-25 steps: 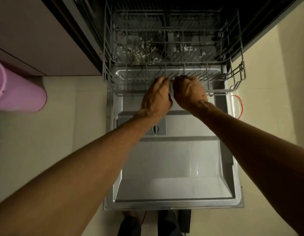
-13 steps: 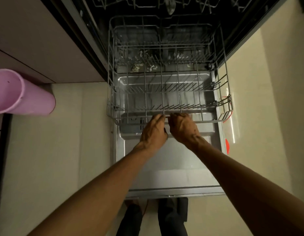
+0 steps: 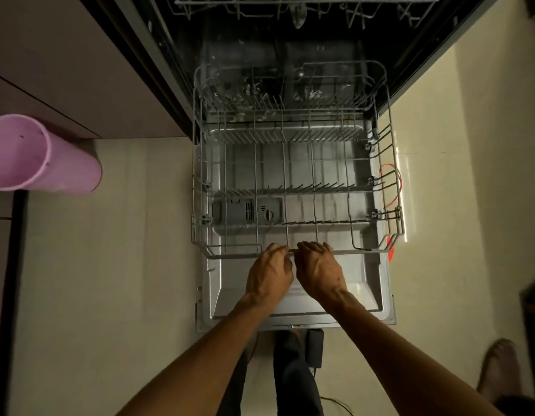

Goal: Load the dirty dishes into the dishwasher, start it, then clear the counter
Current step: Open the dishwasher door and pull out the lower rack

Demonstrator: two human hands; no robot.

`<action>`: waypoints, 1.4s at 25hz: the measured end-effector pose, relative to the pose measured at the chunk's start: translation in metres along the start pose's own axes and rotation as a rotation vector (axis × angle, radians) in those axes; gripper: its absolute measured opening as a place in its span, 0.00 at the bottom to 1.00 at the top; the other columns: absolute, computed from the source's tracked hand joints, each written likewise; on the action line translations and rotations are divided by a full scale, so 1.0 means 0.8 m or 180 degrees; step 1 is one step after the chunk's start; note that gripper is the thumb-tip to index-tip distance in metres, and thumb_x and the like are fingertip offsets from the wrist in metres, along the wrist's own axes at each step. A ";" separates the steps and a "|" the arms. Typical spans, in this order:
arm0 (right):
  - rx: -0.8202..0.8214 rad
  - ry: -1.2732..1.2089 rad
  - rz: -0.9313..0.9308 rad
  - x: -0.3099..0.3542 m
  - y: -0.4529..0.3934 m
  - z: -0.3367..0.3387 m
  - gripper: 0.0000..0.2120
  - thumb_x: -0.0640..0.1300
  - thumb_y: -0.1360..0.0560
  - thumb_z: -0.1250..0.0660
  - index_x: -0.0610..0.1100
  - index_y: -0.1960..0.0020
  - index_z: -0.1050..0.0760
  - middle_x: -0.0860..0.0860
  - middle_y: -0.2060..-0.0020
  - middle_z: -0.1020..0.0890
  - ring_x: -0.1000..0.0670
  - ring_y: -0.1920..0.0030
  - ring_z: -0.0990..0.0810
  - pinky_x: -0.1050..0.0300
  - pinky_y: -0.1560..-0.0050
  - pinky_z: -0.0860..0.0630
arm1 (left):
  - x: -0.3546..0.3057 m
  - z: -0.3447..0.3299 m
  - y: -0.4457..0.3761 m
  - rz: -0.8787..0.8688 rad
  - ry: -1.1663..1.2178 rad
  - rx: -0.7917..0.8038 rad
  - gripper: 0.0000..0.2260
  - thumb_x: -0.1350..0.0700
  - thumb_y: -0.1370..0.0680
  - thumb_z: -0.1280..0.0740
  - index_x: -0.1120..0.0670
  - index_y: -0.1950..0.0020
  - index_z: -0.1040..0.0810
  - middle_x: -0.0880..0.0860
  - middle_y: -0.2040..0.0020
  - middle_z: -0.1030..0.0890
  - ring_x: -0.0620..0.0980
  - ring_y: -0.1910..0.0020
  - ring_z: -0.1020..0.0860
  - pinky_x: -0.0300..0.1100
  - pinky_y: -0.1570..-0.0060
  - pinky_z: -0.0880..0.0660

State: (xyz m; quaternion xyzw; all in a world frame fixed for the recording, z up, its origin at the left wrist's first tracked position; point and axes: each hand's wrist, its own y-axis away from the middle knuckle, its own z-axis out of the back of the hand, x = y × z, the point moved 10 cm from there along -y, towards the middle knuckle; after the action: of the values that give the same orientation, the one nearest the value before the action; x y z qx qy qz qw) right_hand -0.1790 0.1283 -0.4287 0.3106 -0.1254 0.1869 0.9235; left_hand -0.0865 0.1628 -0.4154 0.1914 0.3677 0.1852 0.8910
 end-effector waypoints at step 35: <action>0.0130 -0.0040 -0.0019 0.112 0.185 0.199 0.26 0.56 0.17 0.54 0.43 0.23 0.42 0.45 0.25 0.36 0.48 0.24 0.41 0.50 0.24 0.50 | -0.125 0.165 0.187 0.0249 -0.0266 0.0216 0.25 0.55 0.16 0.47 0.60 0.21 0.51 0.56 0.20 0.51 0.51 0.21 0.54 0.41 0.24 0.55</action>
State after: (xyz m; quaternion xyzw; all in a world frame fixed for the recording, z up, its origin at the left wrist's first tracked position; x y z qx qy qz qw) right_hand -0.1796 0.1628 -0.1961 0.3310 -0.1264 0.1847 0.9167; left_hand -0.0853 0.2174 -0.1988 0.2433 0.3284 0.1992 0.8907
